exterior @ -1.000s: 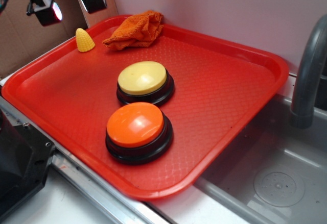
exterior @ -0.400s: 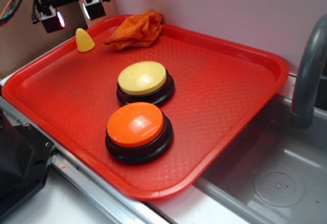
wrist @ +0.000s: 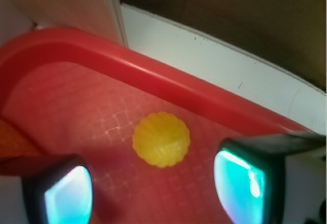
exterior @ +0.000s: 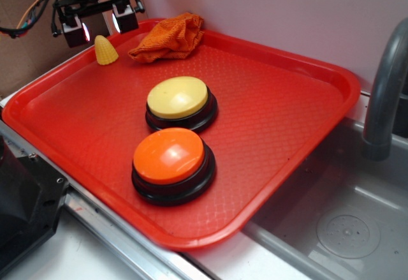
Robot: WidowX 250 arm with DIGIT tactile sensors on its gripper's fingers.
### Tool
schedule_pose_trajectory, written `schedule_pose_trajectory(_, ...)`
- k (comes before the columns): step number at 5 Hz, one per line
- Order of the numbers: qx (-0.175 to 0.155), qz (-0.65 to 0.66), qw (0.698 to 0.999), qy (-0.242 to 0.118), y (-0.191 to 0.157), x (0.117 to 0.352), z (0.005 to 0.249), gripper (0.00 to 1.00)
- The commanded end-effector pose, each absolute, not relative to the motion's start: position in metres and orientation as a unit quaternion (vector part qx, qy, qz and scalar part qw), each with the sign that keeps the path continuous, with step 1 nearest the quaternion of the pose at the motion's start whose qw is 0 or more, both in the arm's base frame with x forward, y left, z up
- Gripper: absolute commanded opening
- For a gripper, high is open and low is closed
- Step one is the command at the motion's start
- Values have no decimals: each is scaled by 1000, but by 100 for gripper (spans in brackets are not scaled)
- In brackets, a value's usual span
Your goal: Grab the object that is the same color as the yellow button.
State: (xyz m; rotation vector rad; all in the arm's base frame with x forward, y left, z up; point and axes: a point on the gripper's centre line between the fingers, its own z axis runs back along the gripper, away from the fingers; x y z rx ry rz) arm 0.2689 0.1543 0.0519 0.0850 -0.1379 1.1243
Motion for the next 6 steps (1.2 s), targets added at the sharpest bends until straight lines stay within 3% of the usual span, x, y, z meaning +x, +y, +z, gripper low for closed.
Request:
schedule_pose_trajectory(1,53,545,835,-52,175,264,32,100)
schedule_pose_trajectory(2,67,537,840,-44,174,266,20,100)
schedule_pose_trajectory(3,62,538,839,-56,173,263,20,0)
schedule_pose_trajectory(4,37,527,847,-58,166,254,34,0)
schedule_pose_trajectory(5,2,481,875,-58,148,244,61,0)
schedule_pose_trajectory(6,-44,397,914,-68,117,228,104,0)
